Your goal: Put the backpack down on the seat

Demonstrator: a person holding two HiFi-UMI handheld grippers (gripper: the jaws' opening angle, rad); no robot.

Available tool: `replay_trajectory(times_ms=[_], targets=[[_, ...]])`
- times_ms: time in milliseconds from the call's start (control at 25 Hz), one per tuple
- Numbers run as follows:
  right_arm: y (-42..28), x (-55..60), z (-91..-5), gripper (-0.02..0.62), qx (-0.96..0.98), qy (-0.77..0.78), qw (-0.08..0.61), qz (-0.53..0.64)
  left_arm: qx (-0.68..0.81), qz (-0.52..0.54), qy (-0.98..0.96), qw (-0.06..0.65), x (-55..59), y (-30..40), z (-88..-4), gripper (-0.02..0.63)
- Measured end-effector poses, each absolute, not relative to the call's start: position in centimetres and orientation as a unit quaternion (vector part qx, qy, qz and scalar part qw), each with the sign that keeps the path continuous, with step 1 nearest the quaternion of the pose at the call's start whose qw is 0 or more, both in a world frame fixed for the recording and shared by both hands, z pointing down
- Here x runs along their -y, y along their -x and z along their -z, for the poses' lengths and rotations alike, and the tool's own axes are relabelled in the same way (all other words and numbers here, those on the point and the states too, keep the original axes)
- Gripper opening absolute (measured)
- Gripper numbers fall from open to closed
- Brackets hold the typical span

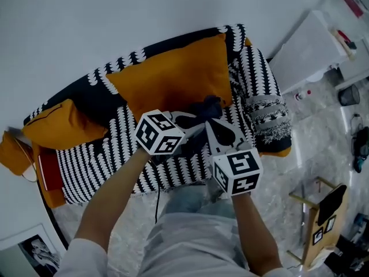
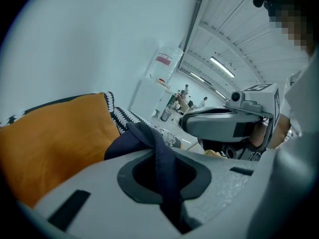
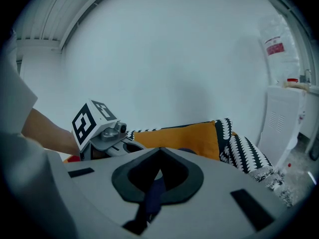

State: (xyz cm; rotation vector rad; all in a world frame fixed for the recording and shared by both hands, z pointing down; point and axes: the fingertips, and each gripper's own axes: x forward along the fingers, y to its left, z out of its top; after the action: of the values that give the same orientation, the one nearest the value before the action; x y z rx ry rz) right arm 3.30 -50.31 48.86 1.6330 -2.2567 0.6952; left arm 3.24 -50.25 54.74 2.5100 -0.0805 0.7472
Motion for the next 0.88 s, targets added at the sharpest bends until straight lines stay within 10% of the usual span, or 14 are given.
replay_trajectory(times_ms=[880], targets=[[-2.7, 54.5, -52.1, 0.002, 0.790, -0.544, 0.140, -0.245, -0.003, -0.331, -0.917, 0.223, 54.8, -3.1, -58.9, 0.026]])
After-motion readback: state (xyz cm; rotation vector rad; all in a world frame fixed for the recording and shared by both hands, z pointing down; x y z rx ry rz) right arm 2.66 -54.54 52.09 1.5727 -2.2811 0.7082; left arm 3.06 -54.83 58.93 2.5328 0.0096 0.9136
